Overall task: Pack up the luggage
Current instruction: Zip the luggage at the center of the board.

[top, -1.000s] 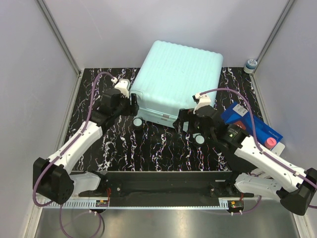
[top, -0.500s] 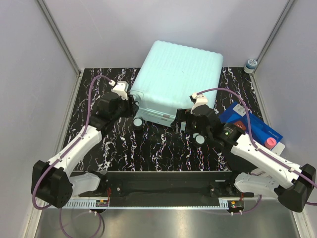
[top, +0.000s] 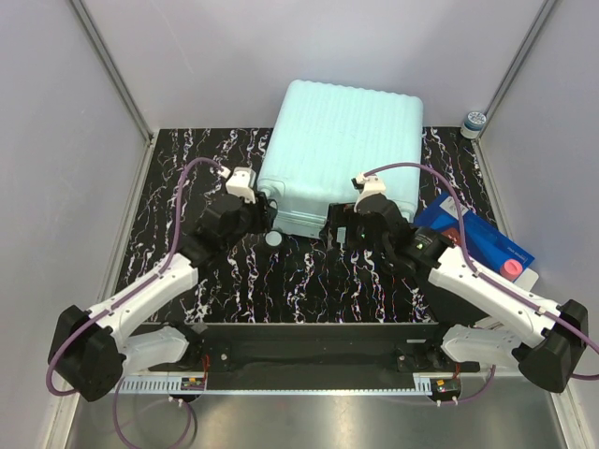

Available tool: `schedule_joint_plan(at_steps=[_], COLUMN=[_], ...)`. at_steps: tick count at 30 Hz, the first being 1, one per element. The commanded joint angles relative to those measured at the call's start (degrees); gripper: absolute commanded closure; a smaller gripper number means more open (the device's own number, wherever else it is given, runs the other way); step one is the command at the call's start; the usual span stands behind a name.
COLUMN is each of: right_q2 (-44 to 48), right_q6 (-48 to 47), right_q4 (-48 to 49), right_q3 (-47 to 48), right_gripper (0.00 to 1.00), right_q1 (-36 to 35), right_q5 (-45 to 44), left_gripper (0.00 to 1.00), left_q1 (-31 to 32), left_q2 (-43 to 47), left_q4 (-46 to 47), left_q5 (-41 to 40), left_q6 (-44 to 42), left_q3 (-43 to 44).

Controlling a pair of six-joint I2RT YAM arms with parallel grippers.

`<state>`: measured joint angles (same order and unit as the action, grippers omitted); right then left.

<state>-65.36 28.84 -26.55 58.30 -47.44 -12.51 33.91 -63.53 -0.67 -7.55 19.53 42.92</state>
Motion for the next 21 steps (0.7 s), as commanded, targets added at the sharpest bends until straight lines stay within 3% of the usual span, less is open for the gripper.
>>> schedule_joint_plan(at_steps=[1, 13, 15, 16, 18, 21], right_q2=[0.9, -0.2, -1.1, -1.5, -2.9, -4.6], right_q6=[0.3, 2.5, 2.8, 3.0, 3.2, 3.2], right_q4=[1.6, 3.2, 4.0, 4.2, 4.4, 4.7], right_q3=[2.4, 3.3, 3.7, 4.1, 5.4, 7.4], right_gripper=[0.02, 0.03, 0.03, 0.03, 0.03, 0.03], right_q1=[0.2, 0.2, 0.2, 0.2, 0.0, -1.9], right_q5=[1.0, 2.5, 3.7, 4.2, 4.8, 3.6], left_gripper=[1.00, 0.97, 0.51, 0.36, 0.17, 0.01], left_q1=[6.2, 11.3, 11.3, 10.8, 9.8, 5.2], left_q2=[0.3, 0.9, 3.4, 4.2, 6.9, 11.3], left_q4=[3.9, 4.3, 1.7, 0.9, -2.3, -3.9], left_q5=[10.1, 7.7, 2.6, 1.0, -2.1, -1.6], left_q6=[0.5, 1.9, 1.7, 1.2, 1.1, 2.5], left_q3=[-0.5, 0.0, -0.2, -0.1, -0.1, -1.5])
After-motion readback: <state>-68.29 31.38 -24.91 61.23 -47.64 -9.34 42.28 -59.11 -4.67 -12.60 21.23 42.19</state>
